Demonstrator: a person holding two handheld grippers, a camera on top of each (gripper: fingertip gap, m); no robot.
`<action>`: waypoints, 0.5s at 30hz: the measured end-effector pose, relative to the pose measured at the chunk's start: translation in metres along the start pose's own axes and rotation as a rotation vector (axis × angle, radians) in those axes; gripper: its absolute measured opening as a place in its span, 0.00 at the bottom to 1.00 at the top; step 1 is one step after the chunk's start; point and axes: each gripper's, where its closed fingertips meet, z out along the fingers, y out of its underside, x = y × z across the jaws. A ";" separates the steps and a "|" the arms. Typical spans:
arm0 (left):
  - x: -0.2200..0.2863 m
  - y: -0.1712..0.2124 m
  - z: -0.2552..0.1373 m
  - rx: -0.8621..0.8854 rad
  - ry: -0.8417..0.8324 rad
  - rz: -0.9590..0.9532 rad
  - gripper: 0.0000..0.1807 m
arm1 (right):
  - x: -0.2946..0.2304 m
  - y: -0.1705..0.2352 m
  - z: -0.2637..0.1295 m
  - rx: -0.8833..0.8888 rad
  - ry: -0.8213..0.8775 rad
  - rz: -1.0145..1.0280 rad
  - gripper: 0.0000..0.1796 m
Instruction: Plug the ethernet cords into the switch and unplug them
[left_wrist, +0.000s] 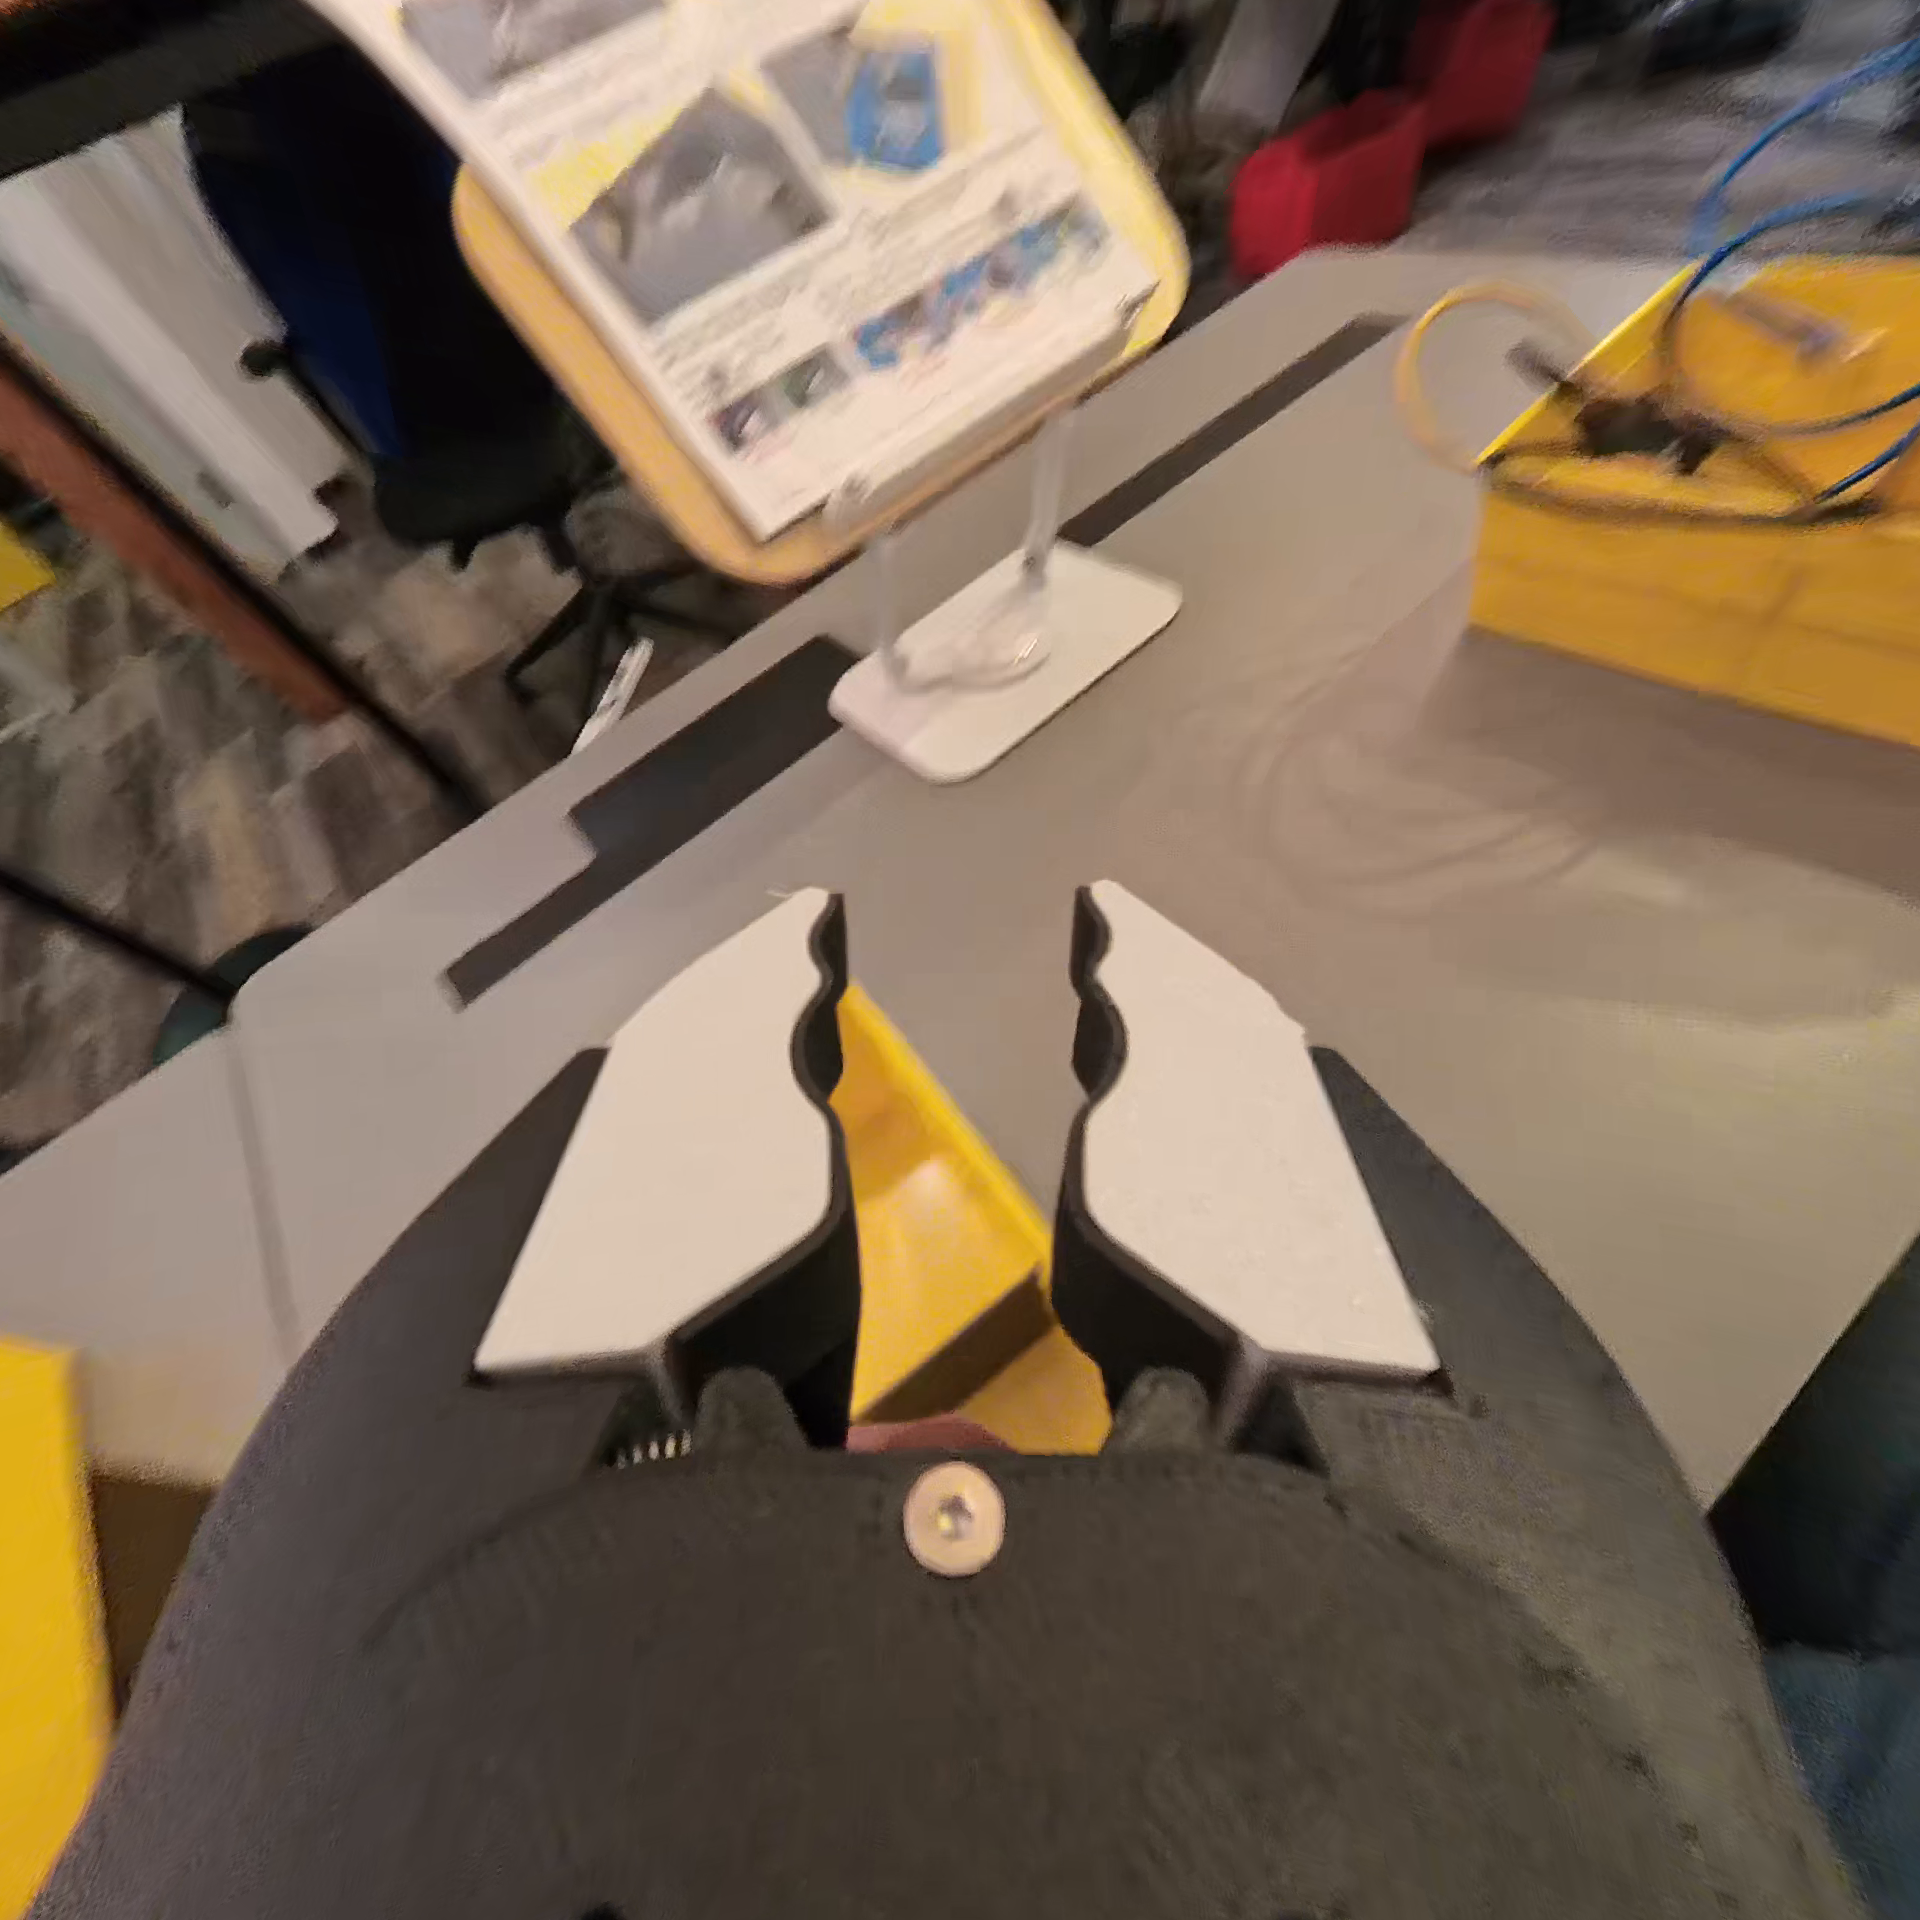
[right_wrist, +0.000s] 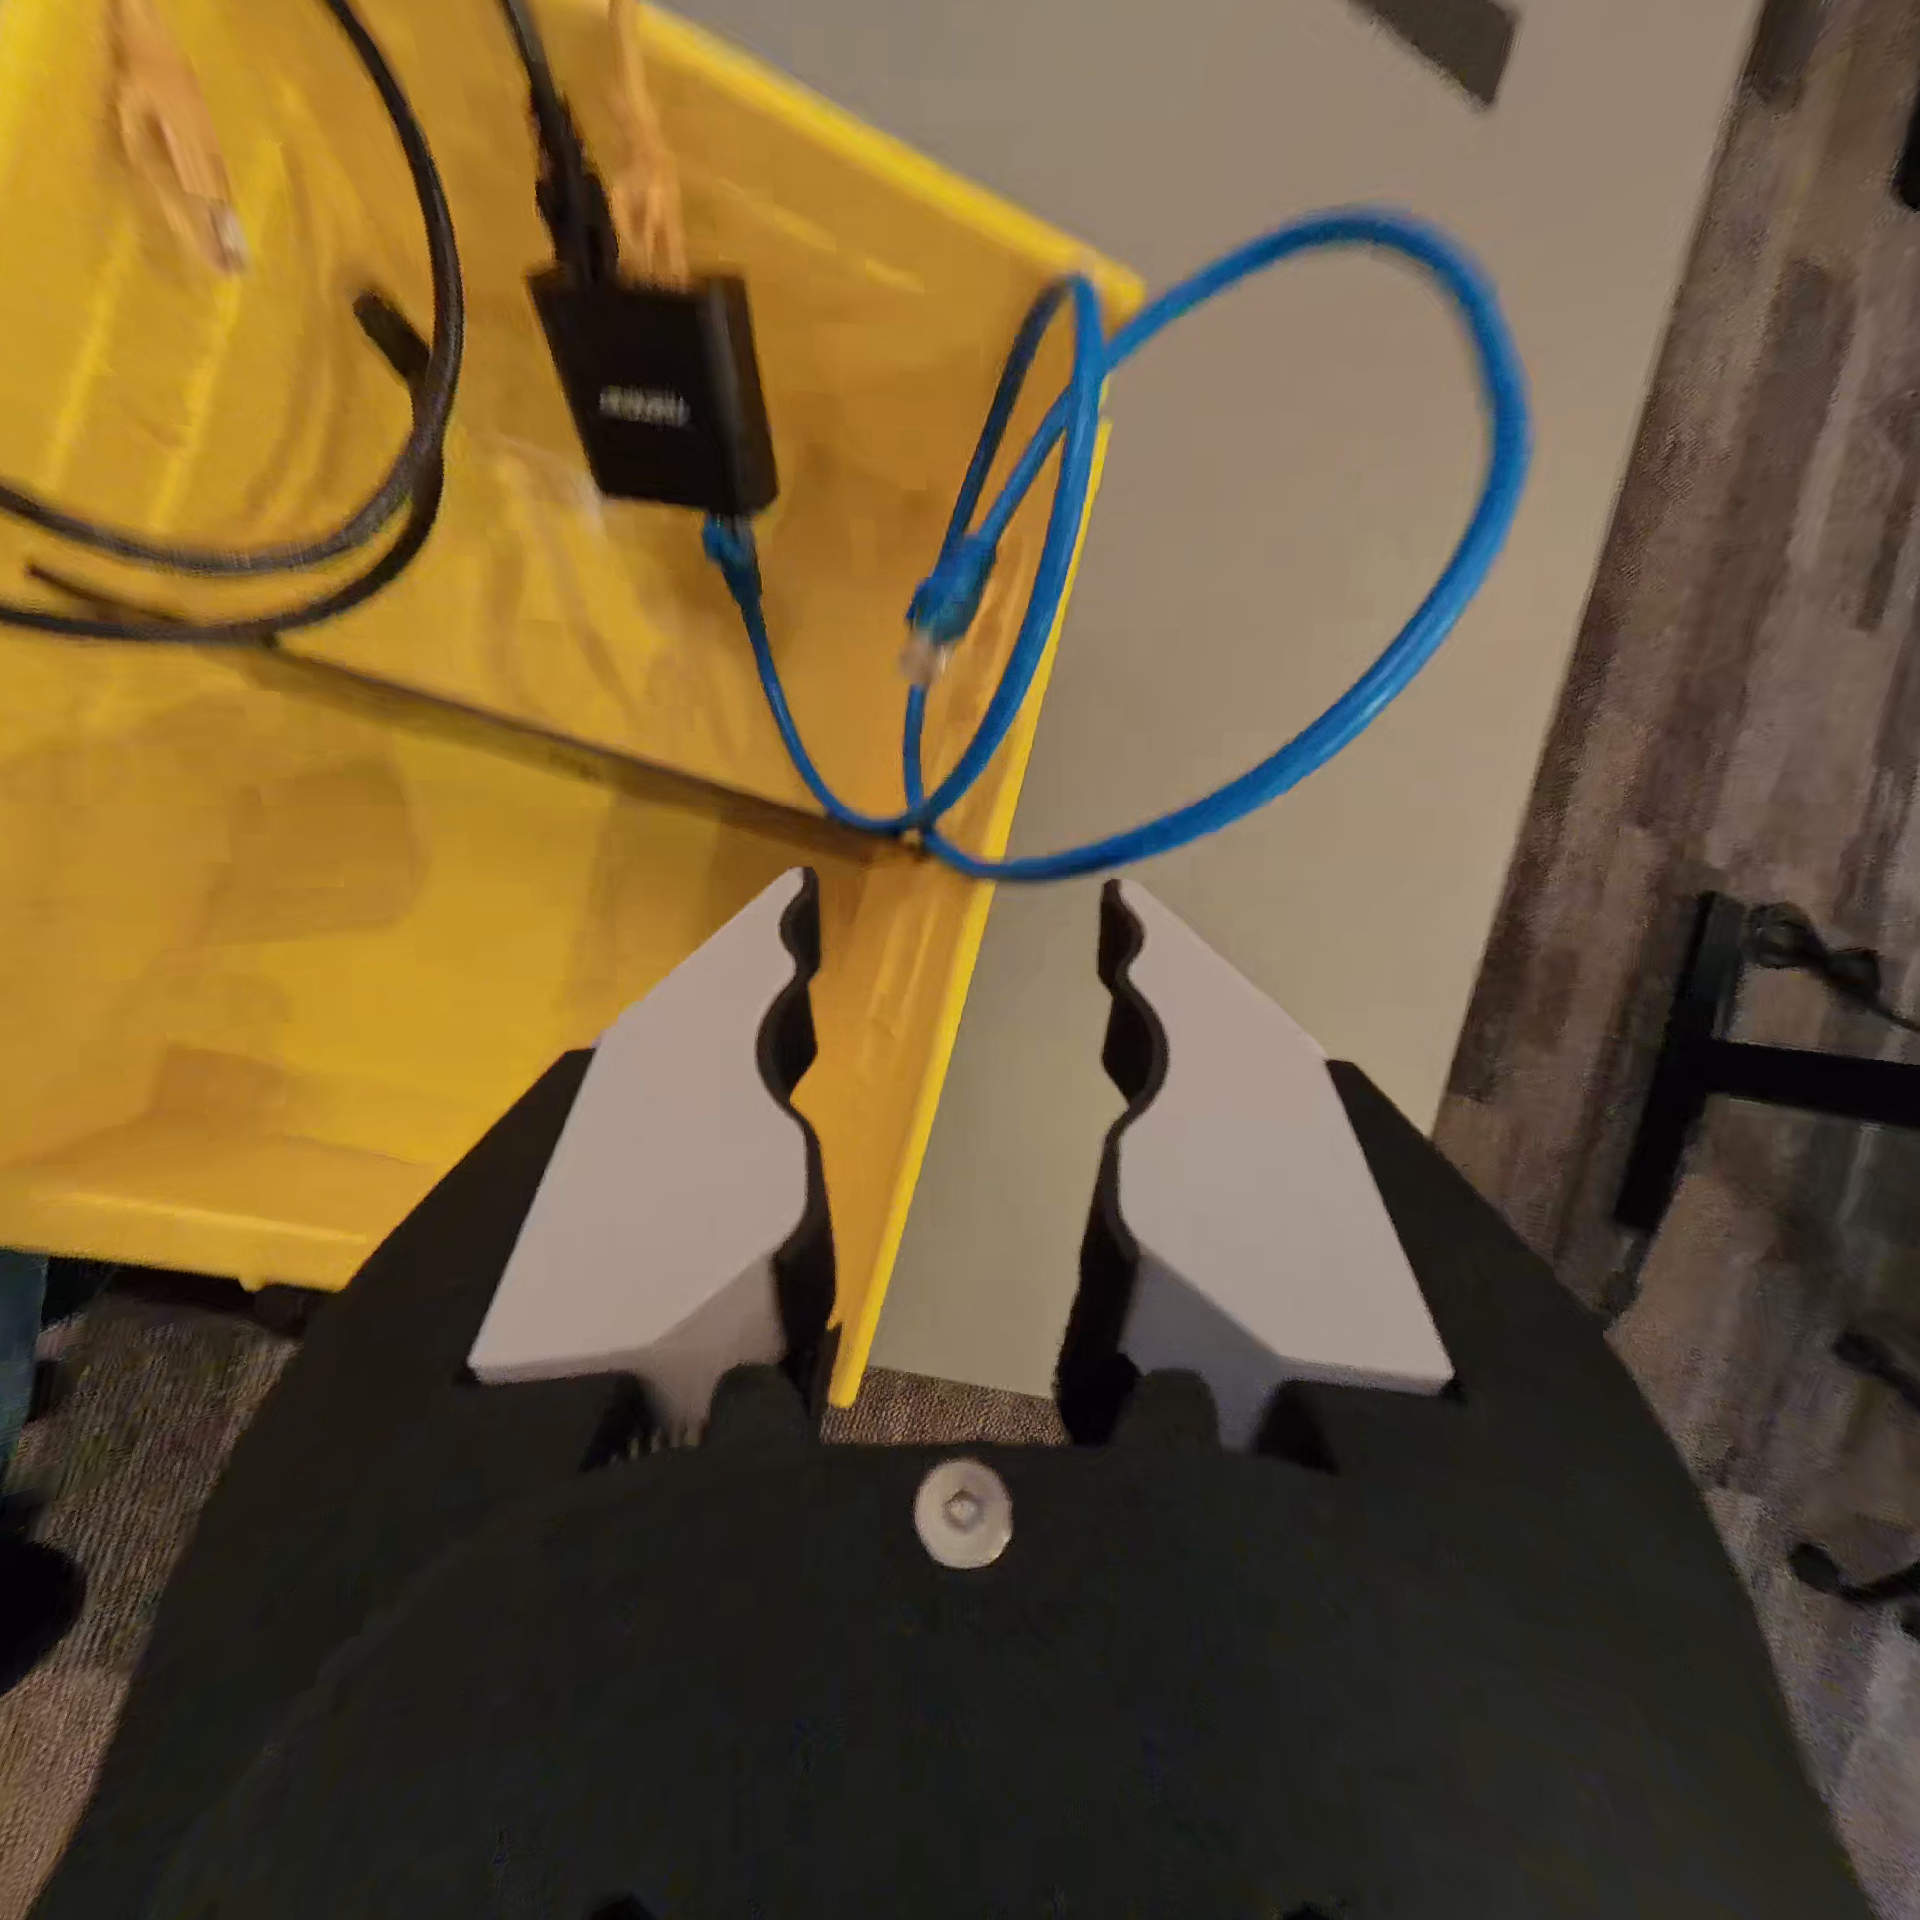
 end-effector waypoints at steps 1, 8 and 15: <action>-0.011 0.012 -0.007 -0.055 -0.037 0.009 0.26 | 0.000 0.012 0.006 -0.012 0.000 -0.013 0.34; -0.069 0.096 -0.064 -0.268 -0.194 -0.109 0.39 | 0.005 0.055 0.032 0.037 0.124 -0.034 0.41; -0.093 0.191 -0.103 -0.432 -0.295 -0.258 0.45 | -0.017 0.067 0.055 0.009 0.215 -0.138 0.39</action>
